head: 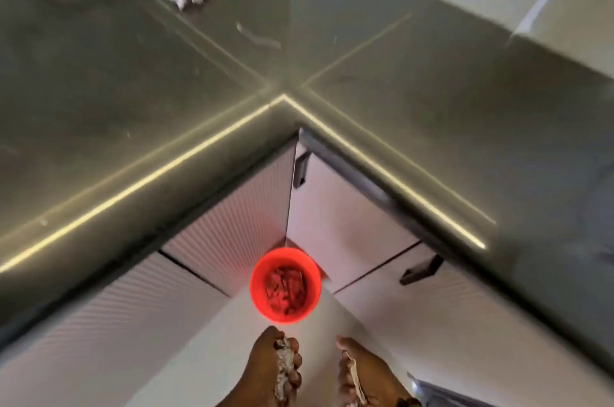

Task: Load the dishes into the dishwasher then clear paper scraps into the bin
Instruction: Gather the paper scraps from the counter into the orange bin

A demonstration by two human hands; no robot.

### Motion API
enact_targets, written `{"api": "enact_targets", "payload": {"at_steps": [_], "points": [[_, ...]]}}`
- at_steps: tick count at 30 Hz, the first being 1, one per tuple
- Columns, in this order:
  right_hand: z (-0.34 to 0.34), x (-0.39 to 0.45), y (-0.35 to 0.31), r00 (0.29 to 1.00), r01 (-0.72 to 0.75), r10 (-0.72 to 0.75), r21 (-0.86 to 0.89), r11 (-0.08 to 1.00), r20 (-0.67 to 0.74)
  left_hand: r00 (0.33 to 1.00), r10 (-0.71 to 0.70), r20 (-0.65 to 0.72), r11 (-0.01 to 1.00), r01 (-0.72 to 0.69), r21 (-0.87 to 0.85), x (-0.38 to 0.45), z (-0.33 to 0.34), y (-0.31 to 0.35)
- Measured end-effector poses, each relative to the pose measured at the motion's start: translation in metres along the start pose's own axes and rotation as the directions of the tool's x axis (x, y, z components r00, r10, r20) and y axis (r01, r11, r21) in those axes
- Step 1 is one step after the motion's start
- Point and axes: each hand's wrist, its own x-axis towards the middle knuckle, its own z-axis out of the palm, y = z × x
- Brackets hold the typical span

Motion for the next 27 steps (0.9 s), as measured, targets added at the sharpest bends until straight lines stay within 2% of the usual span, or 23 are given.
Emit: {"api": "enact_targets", "payload": {"at_steps": [3,6,7,10,13,15,19,21,24,27], "points": [[0.001,0.076,0.021,0.992,-0.087,0.087,0.007,0.996,-0.095,0.990,0.019,-0.142,1.000,-0.020,-0.004,0.071,-0.034,-0.011],[0.018,0.176,0.028,0.994,0.005,-0.002,0.031,1.000,-0.110,0.974,0.048,-0.223,0.998,-0.038,0.047,0.147,-0.054,0.003],[0.027,0.207,0.022,0.993,0.059,-0.055,0.029,0.998,-0.107,0.977,0.062,-0.205,0.997,-0.052,0.054,0.165,-0.054,0.010],[0.056,0.265,0.004,0.983,0.162,-0.151,0.117,0.980,-0.100,0.993,0.112,-0.037,0.993,-0.111,0.049,0.204,-0.040,0.031],[0.069,0.281,-0.014,0.965,0.216,-0.189,0.142,0.966,-0.182,0.982,0.161,-0.101,0.980,-0.146,0.136,0.222,-0.020,0.053],[0.066,0.291,-0.018,0.951,0.221,-0.199,0.072,0.973,-0.237,0.972,0.153,-0.177,0.976,-0.121,0.179,0.231,-0.021,0.059],[0.042,0.304,-0.012,0.945,0.178,-0.191,-0.075,0.981,-0.264,0.923,0.250,-0.292,0.931,-0.146,0.335,0.221,-0.034,0.057],[0.035,0.295,-0.005,0.922,0.223,-0.276,-0.212,0.952,-0.271,0.893,0.332,-0.304,0.888,-0.186,0.421,0.203,-0.042,0.051],[0.027,0.269,0.009,0.855,0.280,-0.458,-0.526,0.803,-0.243,0.880,0.431,-0.201,0.740,-0.217,0.636,0.171,-0.048,0.039],[0.030,0.218,0.021,0.827,0.276,-0.535,-0.703,0.655,-0.174,0.878,0.473,-0.066,0.612,-0.274,0.742,0.129,-0.042,0.021]]}}
